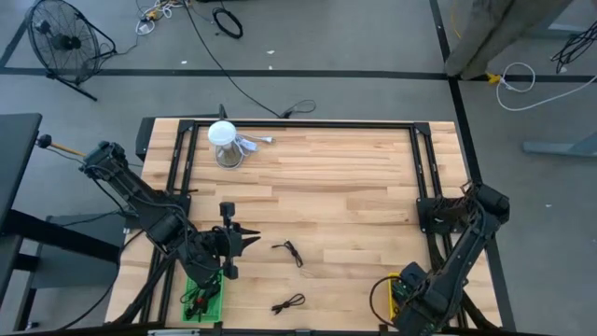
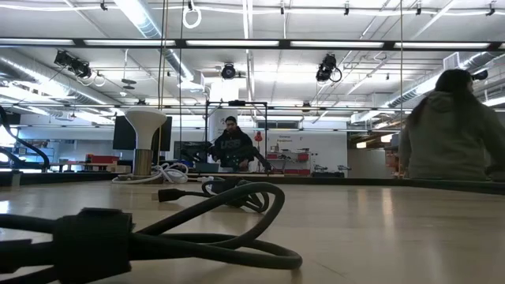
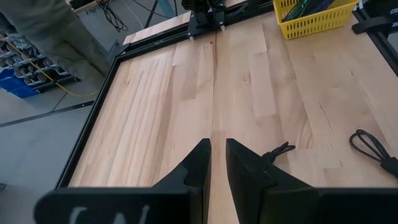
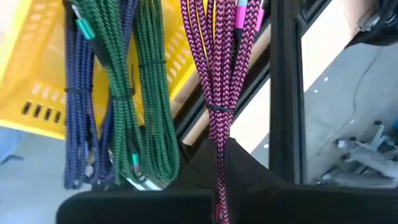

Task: Pick & Place USB Port
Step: Put the black pink charger cable into the yellow bin

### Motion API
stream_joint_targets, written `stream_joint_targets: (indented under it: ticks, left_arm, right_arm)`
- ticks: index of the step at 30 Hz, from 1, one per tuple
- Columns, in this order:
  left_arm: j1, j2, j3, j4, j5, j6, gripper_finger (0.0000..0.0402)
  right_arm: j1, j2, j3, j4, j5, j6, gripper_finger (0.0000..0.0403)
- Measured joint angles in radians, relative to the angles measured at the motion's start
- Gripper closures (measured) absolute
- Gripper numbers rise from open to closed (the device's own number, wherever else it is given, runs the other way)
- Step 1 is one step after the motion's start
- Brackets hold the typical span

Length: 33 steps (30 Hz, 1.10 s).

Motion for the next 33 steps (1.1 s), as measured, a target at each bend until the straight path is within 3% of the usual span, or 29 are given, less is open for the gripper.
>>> stream_joint_targets:
  ticks: [11,27,33]
  left_arm:
    - [0.000,0.000,0.000,0.000,0.000,0.000,0.0349]
    - [0.000,0.000,0.000,0.001,0.000,0.000,0.0349]
    - [0.000,0.000,0.000,0.000,0.000,0.000,0.0349]
  right_arm:
    - [0.000,0.000,-0.007,0.067,0.020,-0.010,0.0402]
    - [0.001,0.000,-0.156,0.298,-0.022,-0.068,0.0403]
    - [0.001,0.000,-0.162,0.305,-0.007,-0.099,0.0362]
